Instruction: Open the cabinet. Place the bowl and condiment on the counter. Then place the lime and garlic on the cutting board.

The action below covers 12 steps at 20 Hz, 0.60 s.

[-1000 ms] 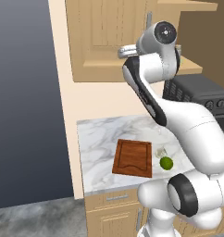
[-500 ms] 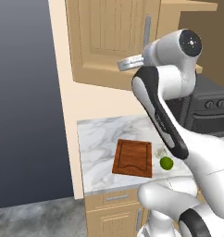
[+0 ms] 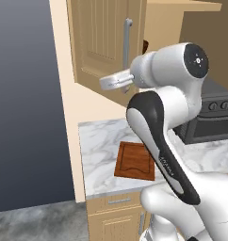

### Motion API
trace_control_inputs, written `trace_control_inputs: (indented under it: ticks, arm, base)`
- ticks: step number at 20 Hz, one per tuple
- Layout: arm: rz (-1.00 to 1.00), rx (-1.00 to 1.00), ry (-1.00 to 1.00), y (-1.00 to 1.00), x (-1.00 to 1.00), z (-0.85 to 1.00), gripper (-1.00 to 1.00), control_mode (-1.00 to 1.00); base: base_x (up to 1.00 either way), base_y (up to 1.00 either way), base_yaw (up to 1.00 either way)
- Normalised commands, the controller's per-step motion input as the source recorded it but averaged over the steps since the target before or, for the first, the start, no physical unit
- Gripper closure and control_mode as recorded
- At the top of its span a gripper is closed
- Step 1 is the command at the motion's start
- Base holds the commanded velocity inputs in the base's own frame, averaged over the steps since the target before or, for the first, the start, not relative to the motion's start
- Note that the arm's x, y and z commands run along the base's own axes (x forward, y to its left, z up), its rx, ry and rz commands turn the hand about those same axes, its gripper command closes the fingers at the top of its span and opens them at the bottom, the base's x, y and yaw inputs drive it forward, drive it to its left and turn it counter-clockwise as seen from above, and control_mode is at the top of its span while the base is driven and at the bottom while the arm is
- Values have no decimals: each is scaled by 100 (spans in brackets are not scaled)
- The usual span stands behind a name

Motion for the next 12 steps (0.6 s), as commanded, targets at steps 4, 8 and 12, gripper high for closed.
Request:
trace_control_inputs:
  ticks: [4,8,12]
  arm:
    - [0,17,-1,-6,-88,29,-100,-100]
    - [0,33,-8,-89,-99,31,-100,-100]
    - [0,42,1,-100,-26,39,-100,-100]
  base:
    - [0,0,0]
    - [0,0,0]
    - [0,0,0]
